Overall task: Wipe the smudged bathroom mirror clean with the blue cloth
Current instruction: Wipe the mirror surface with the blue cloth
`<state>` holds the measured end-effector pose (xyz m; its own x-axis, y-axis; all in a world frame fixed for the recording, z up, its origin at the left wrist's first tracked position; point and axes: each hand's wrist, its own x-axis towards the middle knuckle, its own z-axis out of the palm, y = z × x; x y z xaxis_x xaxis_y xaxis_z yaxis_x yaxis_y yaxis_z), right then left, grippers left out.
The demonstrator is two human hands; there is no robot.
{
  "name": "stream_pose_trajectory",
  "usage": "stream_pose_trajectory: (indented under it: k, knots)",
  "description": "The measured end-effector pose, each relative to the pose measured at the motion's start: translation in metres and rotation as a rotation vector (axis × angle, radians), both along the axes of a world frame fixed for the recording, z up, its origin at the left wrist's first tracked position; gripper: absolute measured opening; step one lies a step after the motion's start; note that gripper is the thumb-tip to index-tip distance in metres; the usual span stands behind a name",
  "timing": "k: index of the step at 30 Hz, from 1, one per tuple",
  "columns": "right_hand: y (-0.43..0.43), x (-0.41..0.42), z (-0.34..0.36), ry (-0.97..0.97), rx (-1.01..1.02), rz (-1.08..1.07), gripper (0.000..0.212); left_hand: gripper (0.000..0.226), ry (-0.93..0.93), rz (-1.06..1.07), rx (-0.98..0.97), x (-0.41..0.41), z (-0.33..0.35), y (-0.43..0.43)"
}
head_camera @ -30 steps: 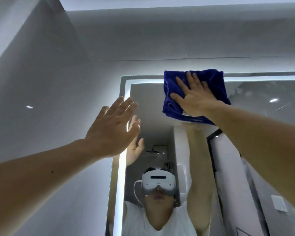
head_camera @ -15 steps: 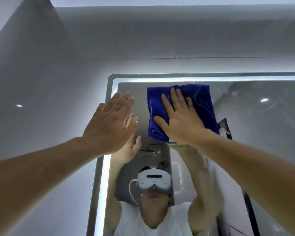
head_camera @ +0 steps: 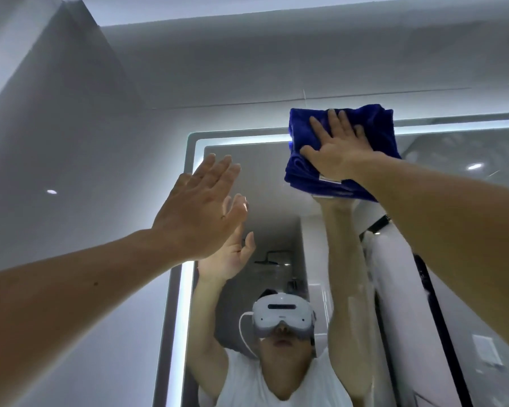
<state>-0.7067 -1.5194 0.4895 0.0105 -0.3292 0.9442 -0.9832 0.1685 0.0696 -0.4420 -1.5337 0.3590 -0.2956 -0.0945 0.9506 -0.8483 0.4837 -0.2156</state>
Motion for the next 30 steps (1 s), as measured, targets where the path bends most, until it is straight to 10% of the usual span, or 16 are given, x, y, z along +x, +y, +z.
stream_pose_trajectory:
  k: [16,22,30]
  knots:
    - [-0.007,0.012,-0.192,0.447,0.058,0.115,0.091,0.068,0.024,-0.093,0.020,-0.032,-0.017,-0.002]
    - [0.000,-0.005,-0.216,0.679,0.159,0.154,0.065,0.070,0.025,-0.071,0.034,-0.026,-0.030,0.008]
    - [-0.017,0.016,-0.081,0.102,-0.106,0.007,0.071,0.073,0.023,0.014,0.073,-0.005,-0.036,0.012]
